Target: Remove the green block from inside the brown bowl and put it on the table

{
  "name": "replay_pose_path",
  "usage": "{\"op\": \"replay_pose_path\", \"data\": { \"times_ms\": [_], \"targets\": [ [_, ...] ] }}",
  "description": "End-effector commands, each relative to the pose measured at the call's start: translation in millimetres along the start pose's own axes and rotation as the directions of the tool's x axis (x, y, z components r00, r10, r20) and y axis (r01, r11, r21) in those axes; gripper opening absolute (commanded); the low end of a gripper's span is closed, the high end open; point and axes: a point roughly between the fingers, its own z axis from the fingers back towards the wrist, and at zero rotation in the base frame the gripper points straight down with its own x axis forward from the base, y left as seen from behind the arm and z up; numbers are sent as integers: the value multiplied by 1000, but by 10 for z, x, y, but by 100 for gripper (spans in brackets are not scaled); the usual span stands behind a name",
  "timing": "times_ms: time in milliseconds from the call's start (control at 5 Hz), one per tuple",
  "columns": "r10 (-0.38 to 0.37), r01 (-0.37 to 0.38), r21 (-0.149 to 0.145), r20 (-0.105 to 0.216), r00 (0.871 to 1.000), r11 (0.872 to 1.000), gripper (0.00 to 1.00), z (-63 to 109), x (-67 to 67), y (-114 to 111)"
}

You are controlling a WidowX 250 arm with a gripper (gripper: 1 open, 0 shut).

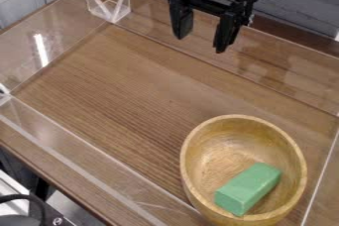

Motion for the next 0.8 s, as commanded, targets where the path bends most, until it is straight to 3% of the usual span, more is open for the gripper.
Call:
{"op": "replay_pose_path", "data": {
  "times_ms": [0,200,400,600],
  "targets": [
    [-63,63,-5,-31,997,998,100,-103,-146,-235],
    [-131,130,-13,-80,988,991,100,-279,-383,-558],
    [-199,199,-12,-70,977,980,100,-362,-547,-930],
    [-218,218,-8,-54,975,976,100,-478,-624,-1182]
  ]
}}
